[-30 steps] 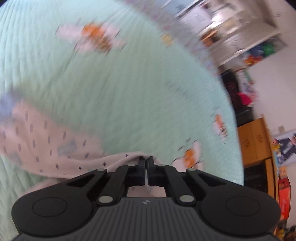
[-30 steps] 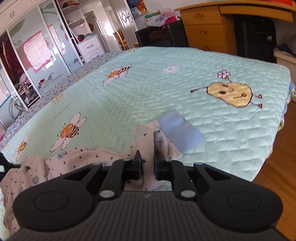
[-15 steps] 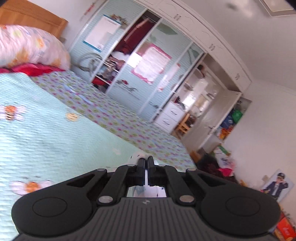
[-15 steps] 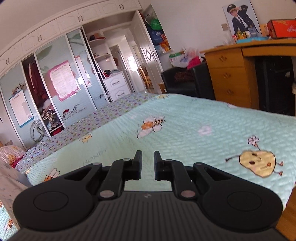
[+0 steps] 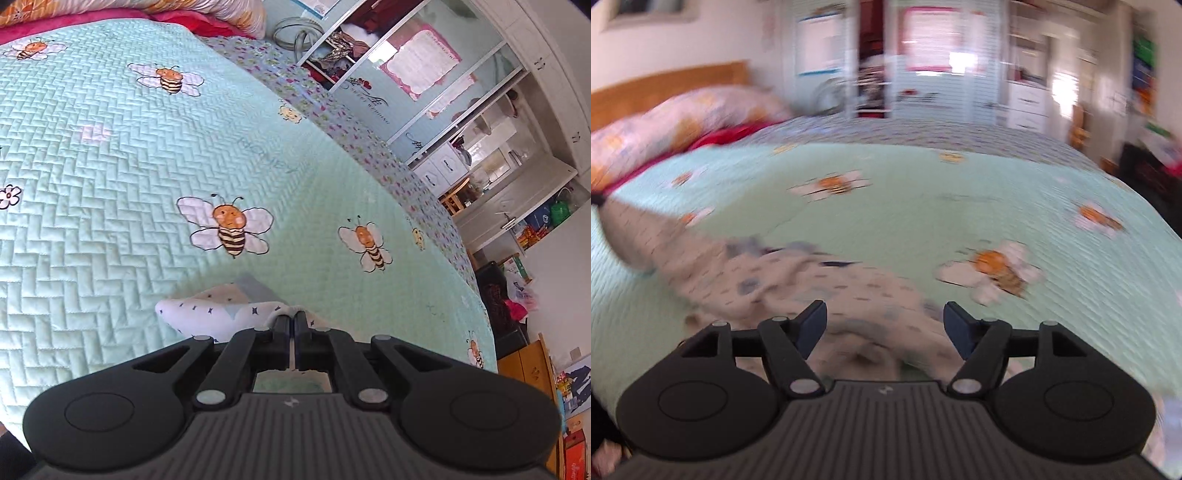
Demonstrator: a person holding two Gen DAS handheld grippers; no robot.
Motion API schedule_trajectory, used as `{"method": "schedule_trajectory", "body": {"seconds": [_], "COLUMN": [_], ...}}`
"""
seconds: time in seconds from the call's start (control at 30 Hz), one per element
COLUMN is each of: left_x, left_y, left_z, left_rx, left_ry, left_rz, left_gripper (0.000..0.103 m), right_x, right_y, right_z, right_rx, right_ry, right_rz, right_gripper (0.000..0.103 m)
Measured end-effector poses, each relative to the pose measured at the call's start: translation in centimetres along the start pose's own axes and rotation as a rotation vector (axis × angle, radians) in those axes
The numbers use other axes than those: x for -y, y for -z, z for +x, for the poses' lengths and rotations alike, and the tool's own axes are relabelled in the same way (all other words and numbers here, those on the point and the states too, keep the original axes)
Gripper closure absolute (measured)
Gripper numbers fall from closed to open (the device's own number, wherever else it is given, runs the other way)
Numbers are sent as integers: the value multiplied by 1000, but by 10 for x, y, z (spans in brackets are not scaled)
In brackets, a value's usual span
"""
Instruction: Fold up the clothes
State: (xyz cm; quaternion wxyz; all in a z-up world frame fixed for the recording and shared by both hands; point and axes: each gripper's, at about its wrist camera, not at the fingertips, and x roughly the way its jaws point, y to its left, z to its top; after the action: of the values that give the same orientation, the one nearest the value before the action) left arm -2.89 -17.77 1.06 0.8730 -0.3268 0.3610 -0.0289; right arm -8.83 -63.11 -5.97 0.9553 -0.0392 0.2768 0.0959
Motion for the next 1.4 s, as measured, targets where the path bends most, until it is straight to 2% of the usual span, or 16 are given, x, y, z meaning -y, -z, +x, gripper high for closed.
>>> {"method": "schedule_trajectory", "body": {"seconds": [0.13, 0.17, 0.2, 0.23, 0.3, 0.4, 0.5, 0.67, 0.73, 0.9, 0.97, 1.0, 1.1, 1.17, 1.27, 1.4], "left_x": [-8, -9, -10, -12, -15, -22, -30, -52, -55, -47, -36, -22, 27, 58, 100, 129], "left_y": [2, 2, 3, 3, 5, 11, 21, 28, 28, 30, 33, 39, 61, 81, 116, 147], "left_z": [-3, -2, -1, 0, 2, 8, 16, 8, -7, -36, -43, -43, -36, -21, 9, 41], "left_rx": [-1, -6, -9, -13, -29, -73, -144, -226, -221, -206, -201, -201, -212, -231, -253, -283], "left_ry": [5, 5, 2, -1, -18, -46, -88, -99, -104, -141, -100, -67, 45, 111, 157, 193], "left_rz": [-6, -7, -6, -4, 4, 25, 39, -36, -45, 32, 106, 192, 473, 634, 900, 1186], "left_gripper": [103, 103, 103, 103, 103, 102, 101, 97, 96, 78, 78, 78, 74, 68, 68, 68], "right_x": [-28, -29, -30, -30, -28, -16, -16, -24, -22, -6, -11, -17, -34, -48, -68, -70], "right_y": [-7, -5, -4, -5, -7, -8, 15, 64, 68, 46, 38, 35, 25, 22, 20, 23], "right_z": [30, 36, 39, 37, 29, -15, -35, -38, -46, -62, -62, -61, -57, -49, -32, -34], "right_rx": [-32, -46, -58, -64, -73, -54, -154, -357, -355, -219, -176, -158, -103, -104, -133, -131], "right_ry": [23, 26, 28, 26, 13, -93, -120, -103, -123, -218, -236, -241, -253, -281, -293, -272], "right_rz": [-203, -243, -269, -263, -240, -109, -105, -143, -101, 80, 59, 24, -79, -142, -220, -213], "right_gripper": [34, 42, 76, 101, 102, 103, 102, 101, 98, 94, 79, 68, 48, 46, 46, 46]}}
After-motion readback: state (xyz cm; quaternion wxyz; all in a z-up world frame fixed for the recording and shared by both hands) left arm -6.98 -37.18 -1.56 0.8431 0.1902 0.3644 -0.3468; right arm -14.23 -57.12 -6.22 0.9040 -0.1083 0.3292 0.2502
